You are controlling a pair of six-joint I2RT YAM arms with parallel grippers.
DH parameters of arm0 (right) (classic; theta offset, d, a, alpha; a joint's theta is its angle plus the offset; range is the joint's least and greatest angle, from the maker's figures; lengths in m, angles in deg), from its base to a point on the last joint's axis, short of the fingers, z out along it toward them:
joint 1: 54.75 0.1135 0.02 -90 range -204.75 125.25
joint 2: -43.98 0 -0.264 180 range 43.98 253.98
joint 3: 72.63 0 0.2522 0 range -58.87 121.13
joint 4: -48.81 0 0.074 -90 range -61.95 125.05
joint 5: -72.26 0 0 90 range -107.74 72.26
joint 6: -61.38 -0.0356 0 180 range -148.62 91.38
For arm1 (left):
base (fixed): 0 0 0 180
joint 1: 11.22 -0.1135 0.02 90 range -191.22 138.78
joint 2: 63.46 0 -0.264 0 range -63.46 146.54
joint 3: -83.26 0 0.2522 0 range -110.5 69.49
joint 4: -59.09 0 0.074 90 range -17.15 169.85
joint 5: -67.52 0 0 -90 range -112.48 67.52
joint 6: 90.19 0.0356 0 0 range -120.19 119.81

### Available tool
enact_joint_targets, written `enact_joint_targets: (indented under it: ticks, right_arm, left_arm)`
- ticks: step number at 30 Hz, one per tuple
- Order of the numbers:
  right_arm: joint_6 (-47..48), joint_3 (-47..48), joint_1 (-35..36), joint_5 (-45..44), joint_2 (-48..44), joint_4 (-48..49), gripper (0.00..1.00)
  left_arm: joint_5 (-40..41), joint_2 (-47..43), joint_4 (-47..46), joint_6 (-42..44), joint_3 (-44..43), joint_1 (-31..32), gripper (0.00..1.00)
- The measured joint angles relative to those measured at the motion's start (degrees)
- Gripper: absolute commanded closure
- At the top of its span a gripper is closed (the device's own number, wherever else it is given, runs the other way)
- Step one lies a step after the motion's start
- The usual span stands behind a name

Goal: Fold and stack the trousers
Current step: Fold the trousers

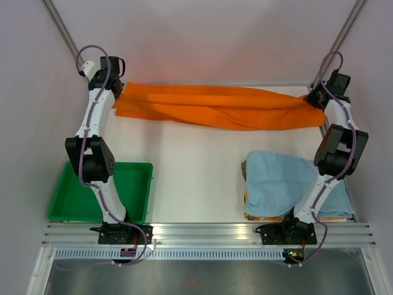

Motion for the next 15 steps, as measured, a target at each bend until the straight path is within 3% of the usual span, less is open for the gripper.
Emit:
enact_joint_targets:
  ticks: [15]
  right_arm:
    - [0.04, -0.5, 0.22, -0.5, -2.51, 0.61, 1.0]
  left_arm:
    - [4.09, -4.59, 5.81, -1.38, 0.04, 0.83, 0.98]
